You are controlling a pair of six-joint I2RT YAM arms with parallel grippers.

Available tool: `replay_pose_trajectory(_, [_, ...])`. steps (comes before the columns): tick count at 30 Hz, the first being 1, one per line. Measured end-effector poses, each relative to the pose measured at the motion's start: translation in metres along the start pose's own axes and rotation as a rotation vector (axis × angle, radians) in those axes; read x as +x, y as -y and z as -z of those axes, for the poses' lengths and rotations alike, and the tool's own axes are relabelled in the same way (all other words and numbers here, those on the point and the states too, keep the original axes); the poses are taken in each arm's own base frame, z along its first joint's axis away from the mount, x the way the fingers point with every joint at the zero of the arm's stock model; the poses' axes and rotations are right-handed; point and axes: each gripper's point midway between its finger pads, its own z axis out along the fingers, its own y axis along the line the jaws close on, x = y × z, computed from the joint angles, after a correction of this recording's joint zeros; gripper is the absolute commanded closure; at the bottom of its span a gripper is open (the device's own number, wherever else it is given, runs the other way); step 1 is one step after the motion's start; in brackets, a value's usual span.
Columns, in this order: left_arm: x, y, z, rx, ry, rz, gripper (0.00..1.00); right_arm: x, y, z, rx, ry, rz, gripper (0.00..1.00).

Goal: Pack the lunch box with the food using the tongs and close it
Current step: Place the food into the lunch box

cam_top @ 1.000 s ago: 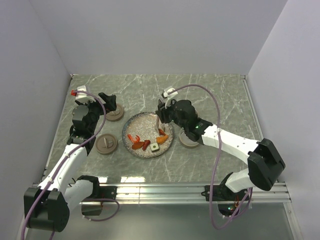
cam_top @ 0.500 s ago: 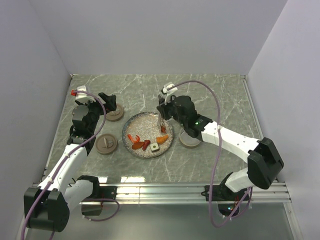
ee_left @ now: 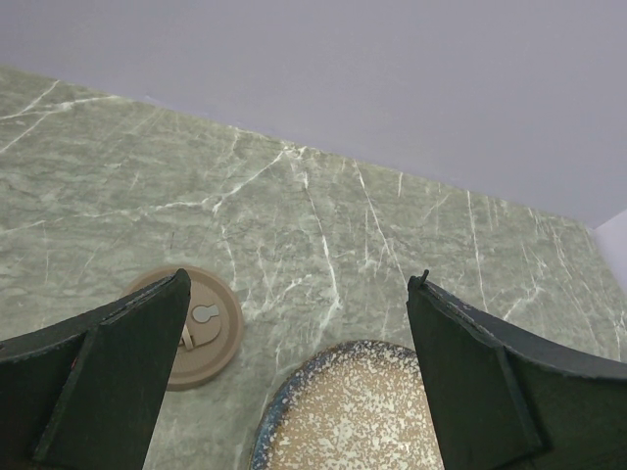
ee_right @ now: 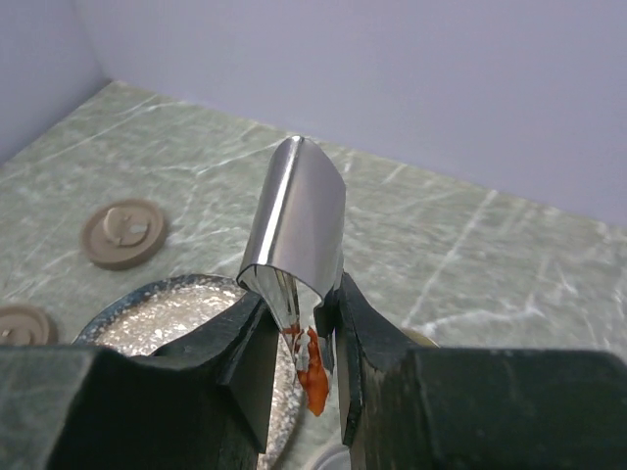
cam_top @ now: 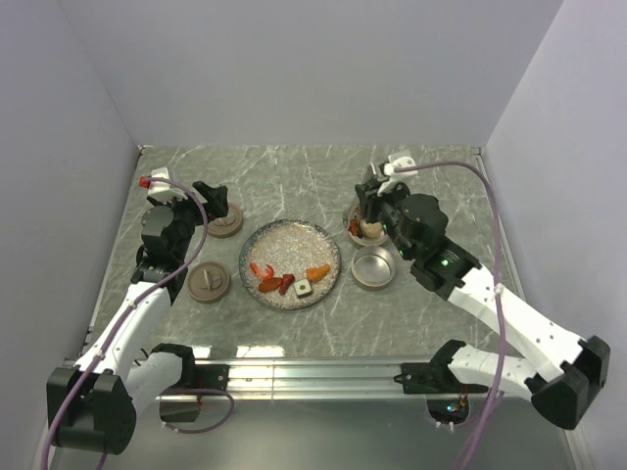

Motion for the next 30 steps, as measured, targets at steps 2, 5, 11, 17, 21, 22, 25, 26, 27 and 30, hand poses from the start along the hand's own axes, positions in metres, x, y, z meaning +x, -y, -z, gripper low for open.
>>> replay_pose_trajectory(2, [0.000,0.000,0.000,0.000,0.000,0.000,0.01,0.000,0.010,0.011,0.037,-0.001,-0.018,0.86])
replay_pose_trajectory(5, [0.000,0.000,0.000,0.000,0.000,0.003,0.00,0.011,0.019,0.022,0.076,-0.030,-0.043,0.86])
replay_pose_trajectory(11, [0.000,0.000,0.000,0.000,0.000,0.004,0.01,0.061,0.024,0.035,0.105,-0.151,-0.062,0.86])
replay_pose_trajectory(17, [0.000,0.000,0.000,0.000,0.000,0.005,0.01,0.080,0.028,0.042,0.125,-0.209,-0.072,0.83])
replay_pose_trajectory(21, [0.000,0.000,0.000,0.001,0.000,0.005,0.01,0.080,0.028,0.042,0.128,-0.209,-0.082,0.67])
replay_pose_trajectory(22, [0.000,0.000,0.000,0.000,0.000,0.005,0.01,0.080,0.028,0.042,0.130,-0.209,-0.084,0.63])
replay_pose_trajectory(25, [0.000,0.000,0.000,0.000,0.000,0.005,0.00,0.083,0.028,0.041,0.135,-0.216,-0.083,0.54])
replay_pose_trajectory(26, [0.000,0.000,0.000,0.001,0.000,0.005,0.01,0.084,0.028,0.040,0.138,-0.219,-0.080,0.52])
replay_pose_trajectory(27, [0.000,0.000,0.000,0.000,0.000,0.005,0.01,0.085,0.029,0.040,0.140,-0.221,-0.078,0.51])
replay_pose_trajectory(30, [0.000,0.000,0.000,0.001,0.000,0.005,0.01,0.085,0.030,0.040,0.148,-0.222,-0.075,0.50])
